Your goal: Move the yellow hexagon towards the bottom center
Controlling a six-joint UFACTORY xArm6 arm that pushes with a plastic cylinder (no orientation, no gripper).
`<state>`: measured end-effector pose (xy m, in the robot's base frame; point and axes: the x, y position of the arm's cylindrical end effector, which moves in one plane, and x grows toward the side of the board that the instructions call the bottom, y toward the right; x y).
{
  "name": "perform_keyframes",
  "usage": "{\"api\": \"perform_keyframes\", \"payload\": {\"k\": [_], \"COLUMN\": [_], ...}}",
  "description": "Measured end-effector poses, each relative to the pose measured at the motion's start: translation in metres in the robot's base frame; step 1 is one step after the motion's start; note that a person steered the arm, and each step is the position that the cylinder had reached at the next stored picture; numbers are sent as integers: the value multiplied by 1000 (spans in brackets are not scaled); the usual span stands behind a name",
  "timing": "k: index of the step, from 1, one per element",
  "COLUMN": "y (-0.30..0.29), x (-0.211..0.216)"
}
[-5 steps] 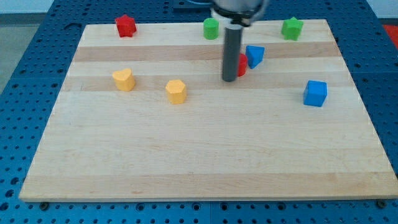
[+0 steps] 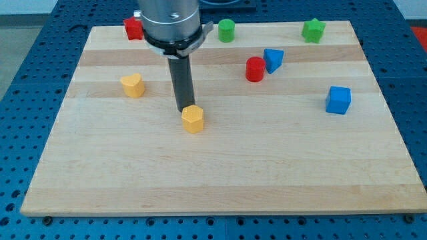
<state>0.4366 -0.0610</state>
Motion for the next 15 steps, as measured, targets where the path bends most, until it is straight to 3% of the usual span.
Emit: {"api": "perform_keyframes", "payload": {"k": [3, 5, 15], "y": [33, 32, -22], "x": [3, 61, 72]}}
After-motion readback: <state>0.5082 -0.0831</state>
